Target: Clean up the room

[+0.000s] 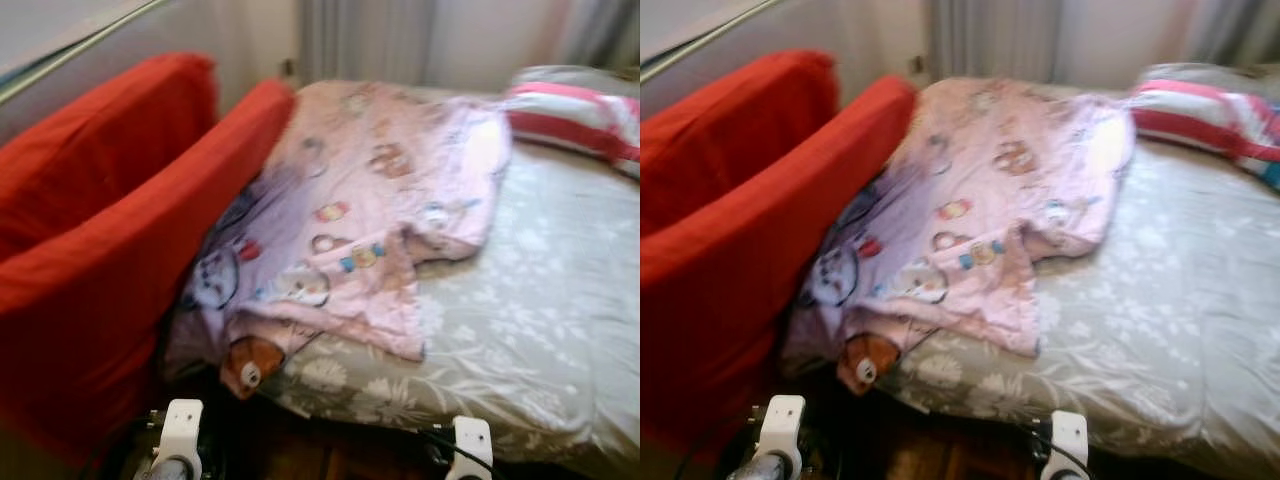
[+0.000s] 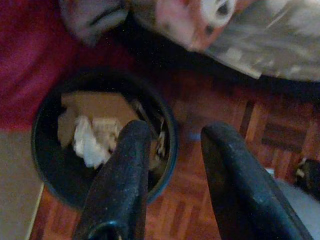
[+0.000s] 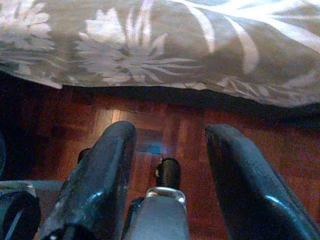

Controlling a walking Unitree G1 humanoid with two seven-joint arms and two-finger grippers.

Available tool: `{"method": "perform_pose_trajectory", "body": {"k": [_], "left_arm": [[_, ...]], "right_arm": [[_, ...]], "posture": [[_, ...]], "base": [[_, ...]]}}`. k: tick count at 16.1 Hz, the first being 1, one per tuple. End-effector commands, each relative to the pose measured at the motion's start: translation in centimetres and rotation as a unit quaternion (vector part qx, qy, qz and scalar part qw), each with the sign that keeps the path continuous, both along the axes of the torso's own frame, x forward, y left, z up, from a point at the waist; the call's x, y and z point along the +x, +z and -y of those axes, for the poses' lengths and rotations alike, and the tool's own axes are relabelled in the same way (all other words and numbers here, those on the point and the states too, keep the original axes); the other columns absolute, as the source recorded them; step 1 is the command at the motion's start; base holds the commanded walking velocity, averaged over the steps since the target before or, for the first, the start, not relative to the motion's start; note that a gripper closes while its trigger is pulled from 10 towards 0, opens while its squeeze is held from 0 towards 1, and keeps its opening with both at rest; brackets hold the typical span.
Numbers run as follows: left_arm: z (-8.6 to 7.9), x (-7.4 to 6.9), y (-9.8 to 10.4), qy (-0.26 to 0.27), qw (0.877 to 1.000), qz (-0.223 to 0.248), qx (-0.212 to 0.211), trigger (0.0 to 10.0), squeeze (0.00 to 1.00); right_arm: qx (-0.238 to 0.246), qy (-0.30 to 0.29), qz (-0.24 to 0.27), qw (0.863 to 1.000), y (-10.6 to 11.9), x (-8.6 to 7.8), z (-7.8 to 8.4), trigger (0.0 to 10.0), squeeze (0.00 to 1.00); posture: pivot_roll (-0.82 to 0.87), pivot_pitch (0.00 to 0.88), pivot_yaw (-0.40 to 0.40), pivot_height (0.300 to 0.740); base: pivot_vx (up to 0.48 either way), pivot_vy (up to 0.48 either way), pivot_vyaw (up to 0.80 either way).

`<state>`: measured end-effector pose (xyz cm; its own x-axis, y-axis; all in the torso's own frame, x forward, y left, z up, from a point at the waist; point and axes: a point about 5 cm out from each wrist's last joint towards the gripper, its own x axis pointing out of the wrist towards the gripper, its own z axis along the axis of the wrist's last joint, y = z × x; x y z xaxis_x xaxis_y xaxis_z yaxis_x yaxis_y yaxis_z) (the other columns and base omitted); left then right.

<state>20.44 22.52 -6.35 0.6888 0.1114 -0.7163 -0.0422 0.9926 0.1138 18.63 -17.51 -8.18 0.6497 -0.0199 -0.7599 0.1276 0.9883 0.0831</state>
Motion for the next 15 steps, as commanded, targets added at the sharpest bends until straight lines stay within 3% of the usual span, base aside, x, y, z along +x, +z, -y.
{"method": "perform_pose_trajectory", "body": {"k": [1,8,11,15], "left_arm": [[-0.11,-0.42,-0.23,0.000,1.000,-0.009,0.002,10.0,0.00],[-0.30,-0.76,-0.40,0.004,1.000,-0.017,0.002,10.0,0.00],[-0.34,-0.87,-0.46,0.002,1.000,-0.021,0.004,10.0,0.00],[-0.38,-0.91,-0.48,0.000,1.000,-0.023,0.006,10.0,0.00]], "right_arm": [[0.002,-0.008,-0.003,1.000,-0.16,-0.34,-0.01,10.0,0.00],[-0.013,0.012,0.009,1.000,0.19,0.30,0.03,10.0,0.00],[-0.016,0.002,0.012,1.000,0.22,0.28,0.23,10.0,0.00],[-0.016,0.000,0.019,1.000,0.34,0.42,0.34,10.0,0.00]], "posture": [[0.12,0.084,0.043,0.740],[0.12,0.083,0.043,0.740],[0.12,0.083,0.044,0.740],[0.11,0.085,0.046,0.740]], "base": [[0.000,0.000,0.00],[0.000,0.000,0.00],[0.000,0.000,0.44],[0.246,0.000,0.00]]}}
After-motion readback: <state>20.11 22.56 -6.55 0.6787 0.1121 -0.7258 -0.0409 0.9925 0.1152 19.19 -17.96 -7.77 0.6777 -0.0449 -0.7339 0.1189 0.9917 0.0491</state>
